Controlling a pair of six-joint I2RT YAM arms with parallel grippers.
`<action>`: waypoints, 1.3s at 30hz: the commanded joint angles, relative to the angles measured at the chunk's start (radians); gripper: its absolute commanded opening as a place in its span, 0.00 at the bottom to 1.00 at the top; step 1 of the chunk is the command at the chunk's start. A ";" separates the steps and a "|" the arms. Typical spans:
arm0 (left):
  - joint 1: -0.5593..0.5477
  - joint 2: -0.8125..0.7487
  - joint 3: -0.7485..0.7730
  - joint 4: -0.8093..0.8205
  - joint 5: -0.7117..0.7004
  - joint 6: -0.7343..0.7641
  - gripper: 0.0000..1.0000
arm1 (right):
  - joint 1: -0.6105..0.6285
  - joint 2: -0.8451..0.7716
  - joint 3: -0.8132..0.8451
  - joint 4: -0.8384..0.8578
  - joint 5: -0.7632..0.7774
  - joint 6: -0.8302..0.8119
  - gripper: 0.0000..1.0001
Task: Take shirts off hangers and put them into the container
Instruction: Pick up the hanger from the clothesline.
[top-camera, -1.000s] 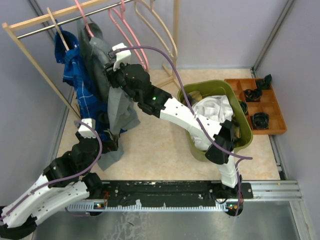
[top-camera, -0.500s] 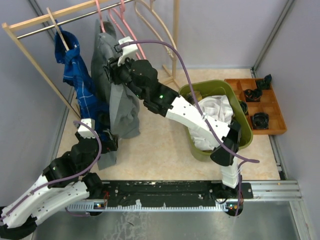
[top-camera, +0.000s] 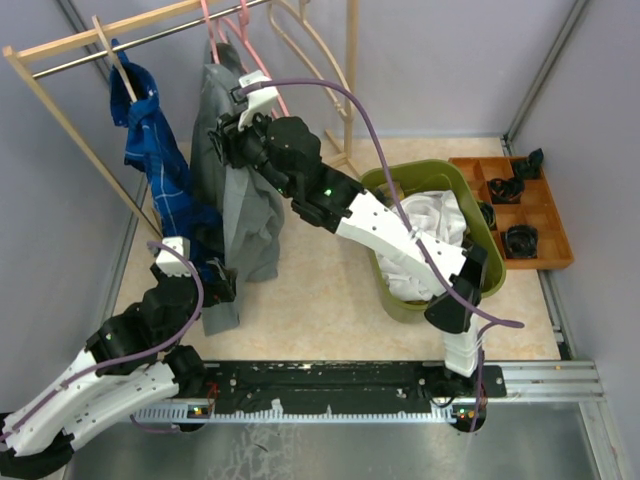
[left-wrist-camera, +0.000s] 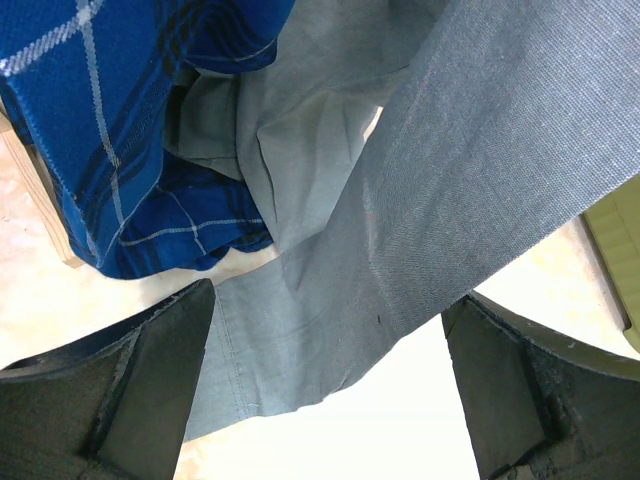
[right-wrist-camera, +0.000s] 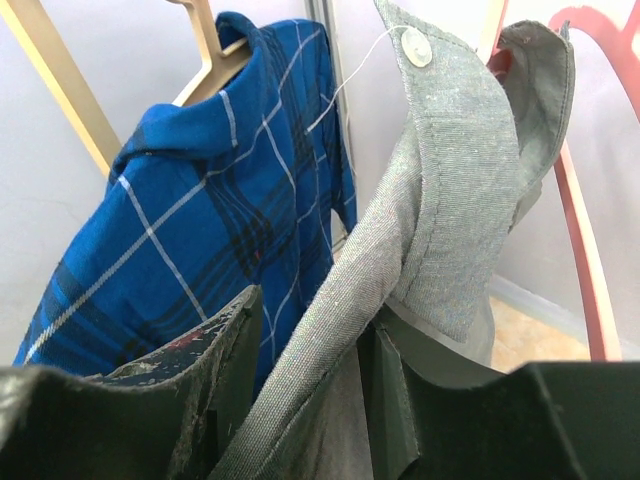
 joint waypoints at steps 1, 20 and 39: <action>0.005 -0.001 0.009 0.017 -0.010 0.003 0.99 | 0.004 -0.107 -0.022 -0.002 0.024 0.022 0.10; 0.005 0.015 0.006 0.031 0.011 0.017 0.99 | 0.004 -0.065 0.068 -0.388 0.240 0.085 0.28; 0.004 -0.003 0.007 0.021 -0.003 0.008 0.99 | -0.003 -0.141 -0.087 0.151 0.172 -0.080 0.00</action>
